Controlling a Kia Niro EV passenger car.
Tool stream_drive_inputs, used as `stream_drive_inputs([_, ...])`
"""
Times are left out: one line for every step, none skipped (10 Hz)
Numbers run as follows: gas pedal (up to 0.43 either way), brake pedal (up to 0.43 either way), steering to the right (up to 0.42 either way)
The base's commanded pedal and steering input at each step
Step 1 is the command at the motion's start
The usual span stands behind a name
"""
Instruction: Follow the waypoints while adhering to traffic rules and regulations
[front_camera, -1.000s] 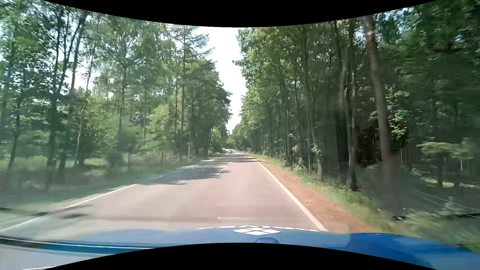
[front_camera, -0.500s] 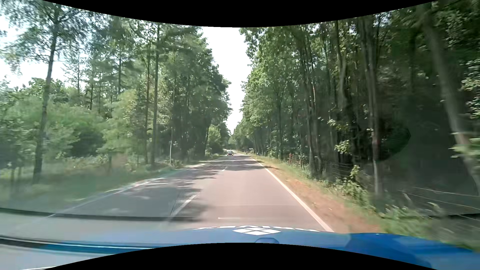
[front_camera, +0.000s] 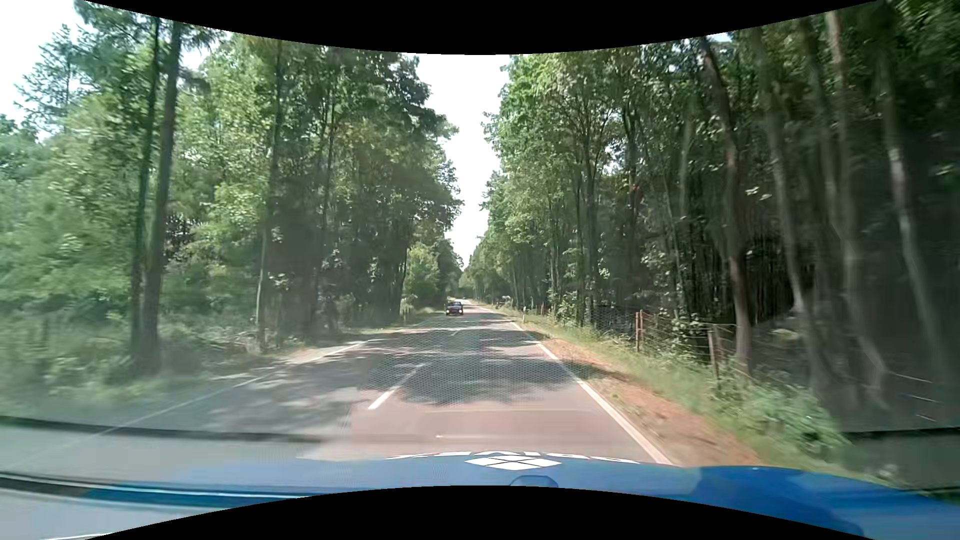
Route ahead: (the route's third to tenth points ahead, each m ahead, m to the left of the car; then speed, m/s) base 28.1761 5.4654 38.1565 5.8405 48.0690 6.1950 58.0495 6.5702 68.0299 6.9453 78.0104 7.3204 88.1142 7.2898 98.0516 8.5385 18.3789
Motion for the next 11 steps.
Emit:
stream_drive_inputs([0.169, 0.0, -0.005])
stream_drive_inputs([0.169, 0.0, -0.006])
stream_drive_inputs([0.169, 0.0, -0.006])
stream_drive_inputs([0.169, 0.0, -0.005])
stream_drive_inputs([0.169, 0.0, -0.005])
stream_drive_inputs([0.169, 0.0, -0.005])
stream_drive_inputs([0.169, 0.0, -0.005])
stream_drive_inputs([0.169, 0.0, -0.005])
stream_drive_inputs([0.169, 0.0, -0.005])
stream_drive_inputs([0.169, 0.0, -0.005])
stream_drive_inputs([0.169, 0.0, -0.005])
